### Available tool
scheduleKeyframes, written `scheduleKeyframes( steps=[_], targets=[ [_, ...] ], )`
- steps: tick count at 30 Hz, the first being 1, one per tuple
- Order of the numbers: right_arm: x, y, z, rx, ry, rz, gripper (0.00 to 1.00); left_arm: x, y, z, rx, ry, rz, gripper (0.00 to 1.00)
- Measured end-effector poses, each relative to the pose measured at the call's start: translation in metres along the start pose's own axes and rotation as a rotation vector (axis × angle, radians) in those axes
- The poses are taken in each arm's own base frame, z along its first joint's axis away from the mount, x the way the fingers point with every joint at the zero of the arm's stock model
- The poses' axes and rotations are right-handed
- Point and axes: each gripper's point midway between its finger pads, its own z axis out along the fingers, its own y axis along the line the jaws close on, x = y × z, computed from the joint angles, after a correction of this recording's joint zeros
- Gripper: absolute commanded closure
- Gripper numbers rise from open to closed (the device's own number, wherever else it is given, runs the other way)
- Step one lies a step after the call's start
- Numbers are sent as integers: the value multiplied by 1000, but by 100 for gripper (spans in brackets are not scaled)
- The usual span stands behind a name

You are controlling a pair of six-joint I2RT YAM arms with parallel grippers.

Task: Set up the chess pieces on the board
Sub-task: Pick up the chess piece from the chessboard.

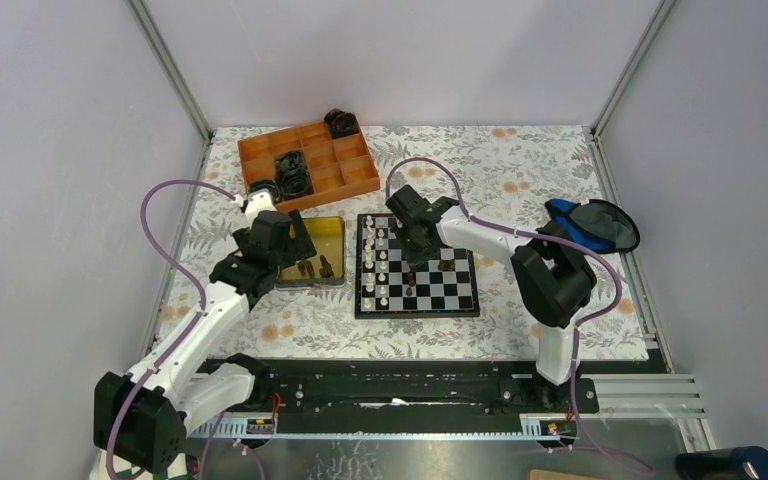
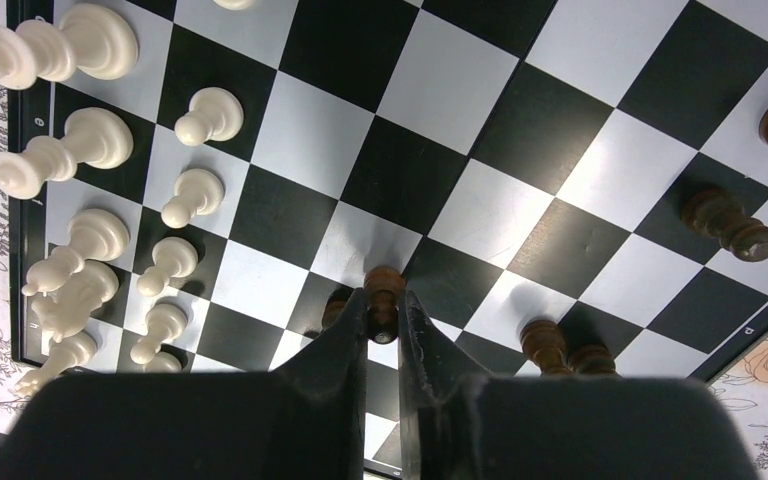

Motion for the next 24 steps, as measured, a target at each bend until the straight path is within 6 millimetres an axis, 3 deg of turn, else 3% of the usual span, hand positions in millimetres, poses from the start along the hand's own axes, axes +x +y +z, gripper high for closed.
scheduleKeyframes(
  steps=[13, 24],
  targets=[
    [-9, -9, -9, 40, -10, 5, 93, 0, 0, 0, 0, 0, 0, 1],
    [-23, -49, -21, 84, -45, 95, 93, 0, 0, 0, 0, 0, 0, 1]
  ],
)
